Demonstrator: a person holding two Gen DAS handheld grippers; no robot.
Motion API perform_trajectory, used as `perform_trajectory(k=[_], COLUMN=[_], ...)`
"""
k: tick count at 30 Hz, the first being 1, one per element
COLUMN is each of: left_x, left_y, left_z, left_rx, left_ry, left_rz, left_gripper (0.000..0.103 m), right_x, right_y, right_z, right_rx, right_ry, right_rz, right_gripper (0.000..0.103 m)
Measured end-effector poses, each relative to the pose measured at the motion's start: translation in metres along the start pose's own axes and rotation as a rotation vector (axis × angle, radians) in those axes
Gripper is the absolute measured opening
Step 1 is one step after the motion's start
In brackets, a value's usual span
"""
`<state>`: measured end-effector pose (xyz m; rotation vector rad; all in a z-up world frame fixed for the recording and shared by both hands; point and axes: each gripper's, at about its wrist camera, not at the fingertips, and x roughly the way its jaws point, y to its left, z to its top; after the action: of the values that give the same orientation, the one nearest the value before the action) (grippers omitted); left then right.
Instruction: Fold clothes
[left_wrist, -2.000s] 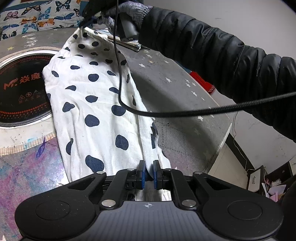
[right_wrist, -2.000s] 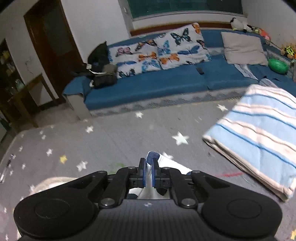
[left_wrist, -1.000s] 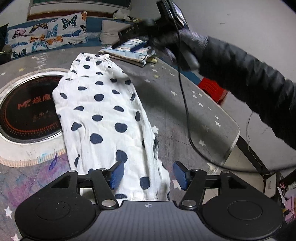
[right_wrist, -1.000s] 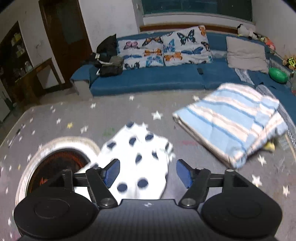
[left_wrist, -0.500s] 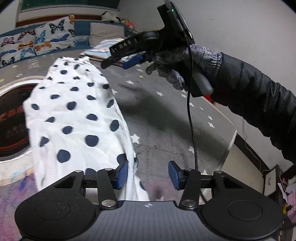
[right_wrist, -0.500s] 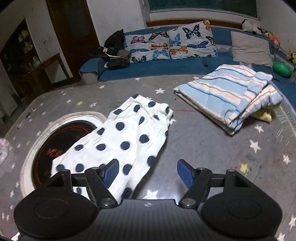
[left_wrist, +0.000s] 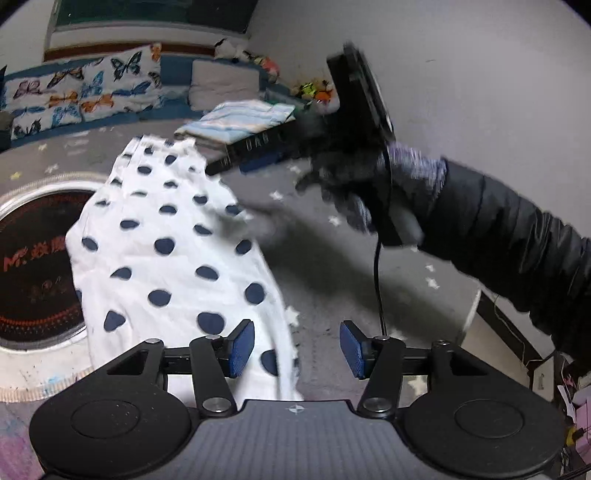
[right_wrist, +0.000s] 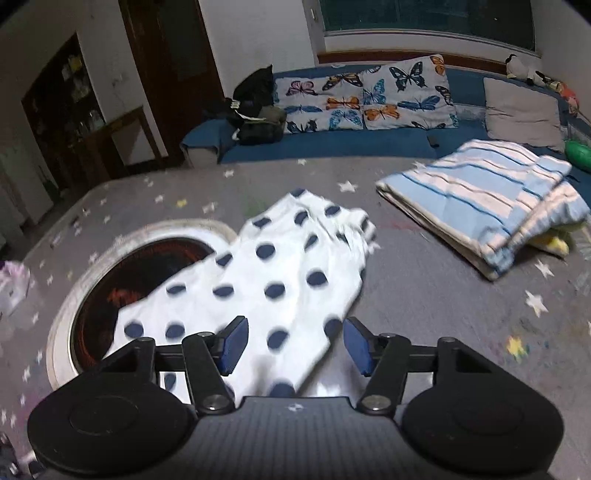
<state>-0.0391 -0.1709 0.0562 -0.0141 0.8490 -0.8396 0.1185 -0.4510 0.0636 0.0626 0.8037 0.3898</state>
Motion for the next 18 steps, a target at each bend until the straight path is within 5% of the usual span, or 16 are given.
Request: perform_trajectory(k=[9, 18], left_x=[0.014, 0.011], left_y=[0.016, 0.022], left_z=[-0.017, -0.027], left_rx=[-0.056, -0.109], left_ry=[0.082, 0.094], left_rz=[-0.021, -0.038], left_gripper=[0.055, 0.057], right_x=[0.056, 0.100], right_y=[-0.001, -0.026], right_z=[0.034, 0.055], right_rx=[-0.002, 0.038], right_ry=[-0.012, 0.021], right_rz=[0.040, -0.068], right_gripper=[0.055, 0.053])
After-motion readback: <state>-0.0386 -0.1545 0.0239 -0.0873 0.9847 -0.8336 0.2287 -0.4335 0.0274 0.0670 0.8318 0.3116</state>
